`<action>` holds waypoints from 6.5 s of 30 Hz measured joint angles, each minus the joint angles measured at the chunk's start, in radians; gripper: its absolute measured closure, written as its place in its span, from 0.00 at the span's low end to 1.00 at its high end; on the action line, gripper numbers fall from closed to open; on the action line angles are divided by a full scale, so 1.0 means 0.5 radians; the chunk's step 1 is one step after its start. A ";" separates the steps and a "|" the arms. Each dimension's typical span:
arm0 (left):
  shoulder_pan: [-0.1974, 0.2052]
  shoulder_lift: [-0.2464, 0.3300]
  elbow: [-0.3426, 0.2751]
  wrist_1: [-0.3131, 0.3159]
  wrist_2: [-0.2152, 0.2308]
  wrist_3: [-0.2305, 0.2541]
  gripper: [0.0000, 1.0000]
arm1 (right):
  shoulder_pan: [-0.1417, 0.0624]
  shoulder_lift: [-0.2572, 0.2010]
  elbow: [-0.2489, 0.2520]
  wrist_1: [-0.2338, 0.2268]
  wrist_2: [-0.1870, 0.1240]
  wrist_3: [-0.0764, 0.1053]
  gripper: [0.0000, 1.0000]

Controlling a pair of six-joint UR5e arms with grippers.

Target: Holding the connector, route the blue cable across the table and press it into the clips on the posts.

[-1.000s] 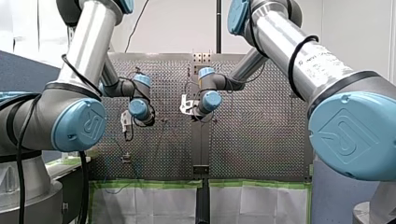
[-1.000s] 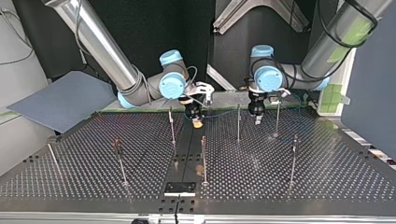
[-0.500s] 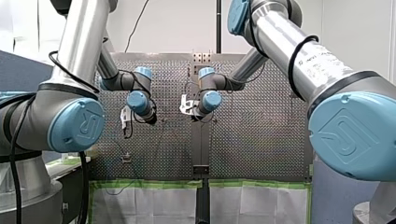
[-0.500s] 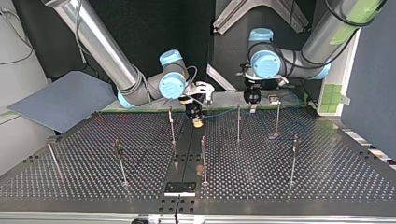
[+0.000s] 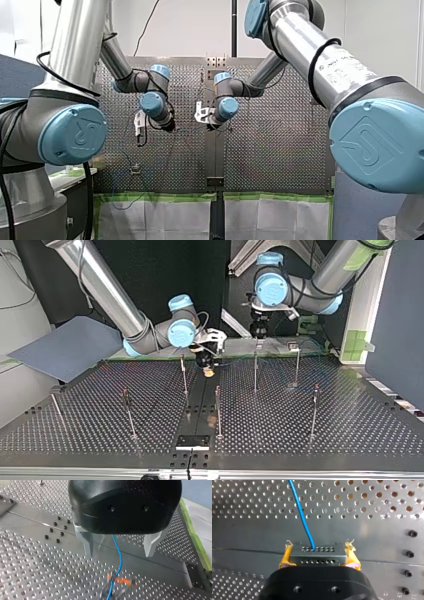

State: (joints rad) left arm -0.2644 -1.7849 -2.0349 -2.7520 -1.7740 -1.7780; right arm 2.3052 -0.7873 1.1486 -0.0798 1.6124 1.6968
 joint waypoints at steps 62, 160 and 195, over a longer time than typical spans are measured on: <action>-0.205 -0.728 0.614 0.219 -0.093 -0.143 0.00 | -0.064 0.001 0.018 0.001 -0.003 0.015 1.00; -0.248 0.228 0.767 -0.233 -0.213 -0.098 1.00 | -0.190 -0.909 0.281 0.257 -0.347 0.060 1.00; -0.091 -0.151 1.160 -0.270 -0.061 -0.082 1.00 | -0.318 -0.704 0.027 0.241 -0.456 0.132 1.00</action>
State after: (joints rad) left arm -0.3100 -1.8604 -1.4547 -2.8868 -1.8047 -1.8189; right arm 2.1464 -1.1394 1.1621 0.0406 1.3843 1.7628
